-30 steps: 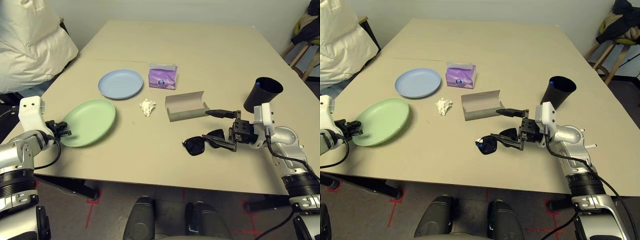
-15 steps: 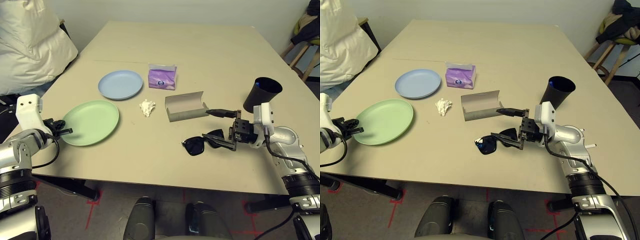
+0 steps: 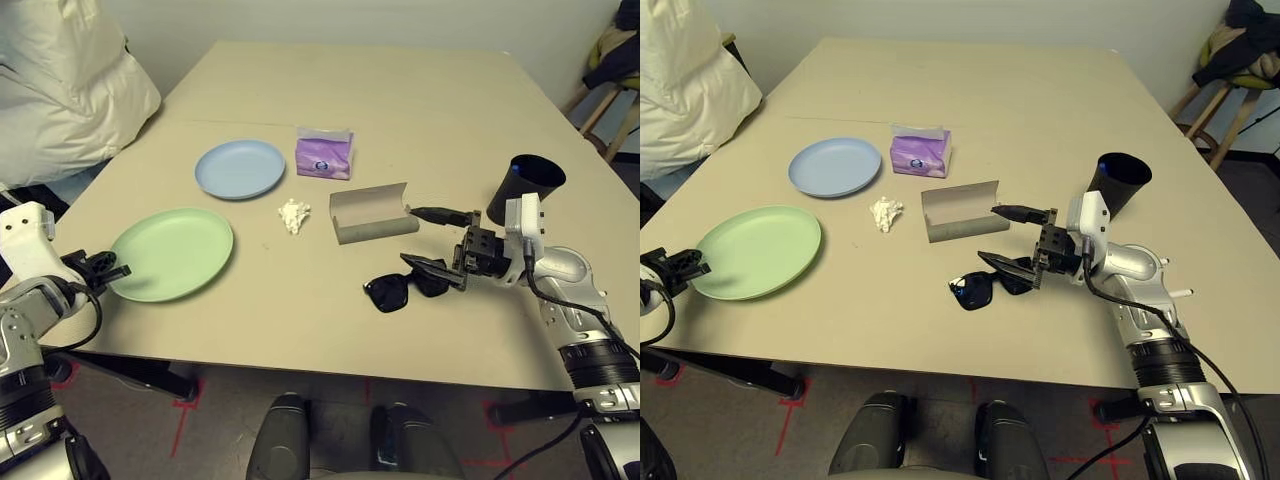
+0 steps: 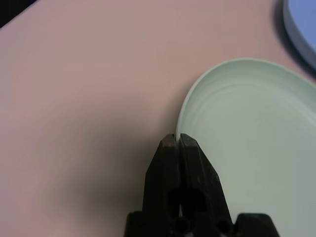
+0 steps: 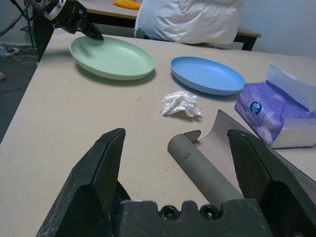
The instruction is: Organize and tidy the items on the table.
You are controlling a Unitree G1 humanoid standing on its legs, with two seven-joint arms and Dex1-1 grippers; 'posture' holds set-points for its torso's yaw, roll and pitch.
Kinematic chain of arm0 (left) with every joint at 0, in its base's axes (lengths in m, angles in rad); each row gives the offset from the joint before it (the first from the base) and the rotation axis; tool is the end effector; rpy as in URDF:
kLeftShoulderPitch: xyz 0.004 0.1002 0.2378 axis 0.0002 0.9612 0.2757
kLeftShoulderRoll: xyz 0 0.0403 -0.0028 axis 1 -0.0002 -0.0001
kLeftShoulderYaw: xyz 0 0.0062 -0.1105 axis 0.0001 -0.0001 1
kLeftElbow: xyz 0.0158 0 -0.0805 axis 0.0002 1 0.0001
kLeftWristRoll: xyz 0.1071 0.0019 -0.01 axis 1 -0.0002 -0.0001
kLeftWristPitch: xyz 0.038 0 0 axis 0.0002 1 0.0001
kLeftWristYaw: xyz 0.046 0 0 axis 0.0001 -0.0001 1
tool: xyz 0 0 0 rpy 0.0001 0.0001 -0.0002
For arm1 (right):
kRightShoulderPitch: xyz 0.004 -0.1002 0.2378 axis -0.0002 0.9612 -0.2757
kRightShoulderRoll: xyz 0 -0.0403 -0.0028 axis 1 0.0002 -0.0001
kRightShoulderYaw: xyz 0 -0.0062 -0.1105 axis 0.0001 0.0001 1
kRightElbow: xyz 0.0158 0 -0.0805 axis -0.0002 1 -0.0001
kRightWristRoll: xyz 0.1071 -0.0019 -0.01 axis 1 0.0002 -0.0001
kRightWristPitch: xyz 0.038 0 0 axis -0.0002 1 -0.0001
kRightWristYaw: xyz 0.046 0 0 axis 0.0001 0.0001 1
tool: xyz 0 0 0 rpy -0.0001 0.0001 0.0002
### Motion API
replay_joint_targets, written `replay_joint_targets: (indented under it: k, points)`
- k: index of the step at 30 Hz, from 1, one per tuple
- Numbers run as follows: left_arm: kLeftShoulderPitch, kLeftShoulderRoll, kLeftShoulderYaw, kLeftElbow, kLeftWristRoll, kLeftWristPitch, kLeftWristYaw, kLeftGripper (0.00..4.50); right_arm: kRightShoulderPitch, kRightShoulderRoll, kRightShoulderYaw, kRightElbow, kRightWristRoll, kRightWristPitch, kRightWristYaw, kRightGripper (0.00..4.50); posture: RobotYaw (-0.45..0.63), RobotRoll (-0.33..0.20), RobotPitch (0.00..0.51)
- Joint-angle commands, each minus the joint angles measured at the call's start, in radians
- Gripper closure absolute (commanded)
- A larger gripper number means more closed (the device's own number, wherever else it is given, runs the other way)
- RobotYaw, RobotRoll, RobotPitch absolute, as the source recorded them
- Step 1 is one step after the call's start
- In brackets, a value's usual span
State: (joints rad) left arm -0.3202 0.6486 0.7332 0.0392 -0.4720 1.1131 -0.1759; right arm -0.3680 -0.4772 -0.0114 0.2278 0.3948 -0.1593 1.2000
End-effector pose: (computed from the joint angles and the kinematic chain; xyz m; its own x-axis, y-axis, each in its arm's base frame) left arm 0.2043 0.3632 0.1626 0.8697 0.2552 -0.4225 -0.3722 0.9012 -0.2218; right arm 0.2789 -0.2368 0.1154 0.3667 0.9291 0.0479 -0.8776 0.3625 -0.3137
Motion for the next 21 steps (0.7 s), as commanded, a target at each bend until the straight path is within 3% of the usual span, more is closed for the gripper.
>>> replay_joint_targets:
  k: [1,11,21]
  points:
    - [-0.046,-0.026,0.038,-0.041,-0.025,0.029,0.045,4.49,0.012,-0.008,-0.007,-0.018,0.008,0.004,0.000,0.00,0.23,0.000,0.043]
    - [-0.212,-0.113,-0.065,0.038,-0.001,-0.030,0.103,4.49,0.007,0.019,-0.033,-0.026,0.021,0.080,-0.111,0.00,0.22,0.000,0.046]
    - [-0.443,-0.180,-0.196,0.345,0.065,-0.248,0.141,4.49,-0.009,0.025,-0.026,-0.068,0.040,0.182,-0.166,0.00,0.23,0.000,0.049]
